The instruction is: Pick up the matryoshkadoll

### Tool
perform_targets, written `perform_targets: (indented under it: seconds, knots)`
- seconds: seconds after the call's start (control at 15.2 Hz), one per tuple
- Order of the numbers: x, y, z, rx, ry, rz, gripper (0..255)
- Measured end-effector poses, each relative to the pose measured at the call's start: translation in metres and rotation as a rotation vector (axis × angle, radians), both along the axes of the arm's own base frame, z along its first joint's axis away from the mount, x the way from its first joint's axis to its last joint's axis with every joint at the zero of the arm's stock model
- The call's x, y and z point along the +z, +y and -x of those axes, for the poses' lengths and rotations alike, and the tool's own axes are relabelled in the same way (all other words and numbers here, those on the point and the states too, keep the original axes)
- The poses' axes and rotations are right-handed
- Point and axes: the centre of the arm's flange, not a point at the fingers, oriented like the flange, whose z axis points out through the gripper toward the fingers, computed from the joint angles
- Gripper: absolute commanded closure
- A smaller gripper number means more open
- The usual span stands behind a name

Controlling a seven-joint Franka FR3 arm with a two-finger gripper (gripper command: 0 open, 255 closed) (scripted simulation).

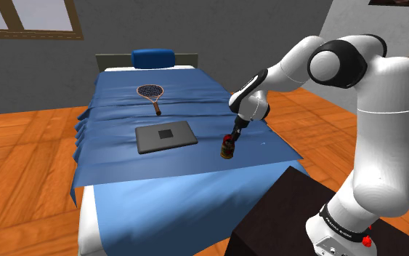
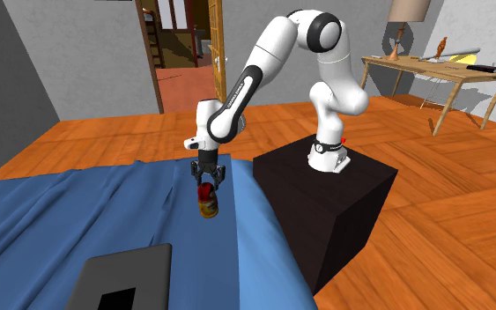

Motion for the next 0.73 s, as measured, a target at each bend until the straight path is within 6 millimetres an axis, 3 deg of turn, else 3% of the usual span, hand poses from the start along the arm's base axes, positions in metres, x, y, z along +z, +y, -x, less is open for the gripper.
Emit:
perform_targets:
  seconds: [0.4, 0.73]
  knots:
    - [0.0, 0.0, 0.0, -0.001, 0.0, 0.001, 255]
    - [0.021, 0.0, 0.001, 0.0, 0.001, 0.0, 255]
